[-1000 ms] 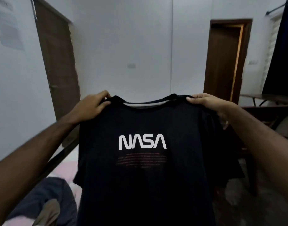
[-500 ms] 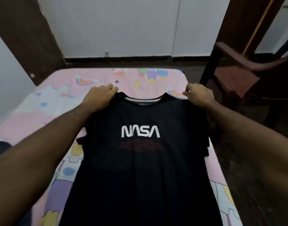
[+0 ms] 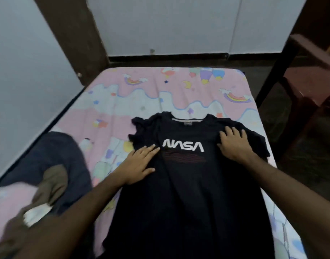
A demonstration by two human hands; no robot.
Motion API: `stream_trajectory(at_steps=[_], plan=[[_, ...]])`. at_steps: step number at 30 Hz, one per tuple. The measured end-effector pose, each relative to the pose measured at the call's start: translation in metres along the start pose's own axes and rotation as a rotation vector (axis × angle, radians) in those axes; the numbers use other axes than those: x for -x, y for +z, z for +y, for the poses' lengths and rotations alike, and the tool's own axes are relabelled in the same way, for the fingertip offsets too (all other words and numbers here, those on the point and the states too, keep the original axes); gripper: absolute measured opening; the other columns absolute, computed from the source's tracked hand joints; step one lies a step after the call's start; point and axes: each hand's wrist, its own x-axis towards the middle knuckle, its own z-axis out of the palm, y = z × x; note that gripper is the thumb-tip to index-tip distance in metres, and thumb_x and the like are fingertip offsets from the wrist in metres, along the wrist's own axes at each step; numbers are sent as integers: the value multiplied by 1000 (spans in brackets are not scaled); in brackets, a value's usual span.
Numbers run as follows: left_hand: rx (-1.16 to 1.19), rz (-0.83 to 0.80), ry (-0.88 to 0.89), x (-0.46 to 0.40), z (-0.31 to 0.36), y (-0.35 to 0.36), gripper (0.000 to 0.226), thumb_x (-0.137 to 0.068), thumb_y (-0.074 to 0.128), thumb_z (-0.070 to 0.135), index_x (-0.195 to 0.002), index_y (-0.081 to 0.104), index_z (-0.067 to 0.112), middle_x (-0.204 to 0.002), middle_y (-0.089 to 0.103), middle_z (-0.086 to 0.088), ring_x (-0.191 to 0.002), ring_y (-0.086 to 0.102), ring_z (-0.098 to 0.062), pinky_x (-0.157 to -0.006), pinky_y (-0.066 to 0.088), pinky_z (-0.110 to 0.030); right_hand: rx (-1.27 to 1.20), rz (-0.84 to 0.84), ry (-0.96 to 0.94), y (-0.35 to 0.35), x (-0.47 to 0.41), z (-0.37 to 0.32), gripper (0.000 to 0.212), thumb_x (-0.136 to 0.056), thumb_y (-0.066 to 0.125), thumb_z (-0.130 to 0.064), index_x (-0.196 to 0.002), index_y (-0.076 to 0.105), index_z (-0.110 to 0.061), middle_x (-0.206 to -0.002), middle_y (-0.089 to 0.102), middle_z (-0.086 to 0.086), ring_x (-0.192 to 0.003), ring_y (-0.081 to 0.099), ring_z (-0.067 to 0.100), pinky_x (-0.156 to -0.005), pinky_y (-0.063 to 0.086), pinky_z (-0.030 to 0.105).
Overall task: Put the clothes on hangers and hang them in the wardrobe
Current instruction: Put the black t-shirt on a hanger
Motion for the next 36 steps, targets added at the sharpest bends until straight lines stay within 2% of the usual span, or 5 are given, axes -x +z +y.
stream_trajectory(at_steps=[5,13,18,29,36], plan=[[251,188,-222,184,-5,-18,63,-87,28,59,-128,64,27,-143,53,2,-135,46,-17,-108,36,-36,-175,27,-368,-26,109,-119,48,-98,55,-36,-144,44,-25,-153,38,-1,-140,40,24,-116,29,49],[247,444,-660,485,3,11,47,-84,44,50,-121,62,26,-127,56,4,-118,53,-23,-96,47,-50,-350,-6,-945,-56,257,-326,34,-98,58,-27,-131,54,-21,-129,55,1,-121,54,25,-97,44,42],[199,144,-934,573,35,48,69,-81,48,67,-138,48,26,-138,47,4,-124,53,-25,-96,43,-45,-222,25,-1263,-63,334,-423,38,-95,59,-30,-131,57,-19,-130,57,5,-119,53,26,-99,43,46],[-10,198,-953,582,39,49,37,-76,40,48,-86,55,15,-91,50,-3,-79,58,-31,-71,39,-40,-47,-258,-1219,-40,351,-456,43,-95,63,-26,-137,57,-17,-135,49,8,-128,47,28,-106,40,45],[657,691,-995,592,30,-42,19,-106,40,30,-97,36,14,-84,64,-9,-53,60,-20,-60,50,-40,-476,-70,-1239,-78,347,-470,60,-94,69,-22,-146,44,-9,-143,48,11,-135,41,23,-116,29,34]])
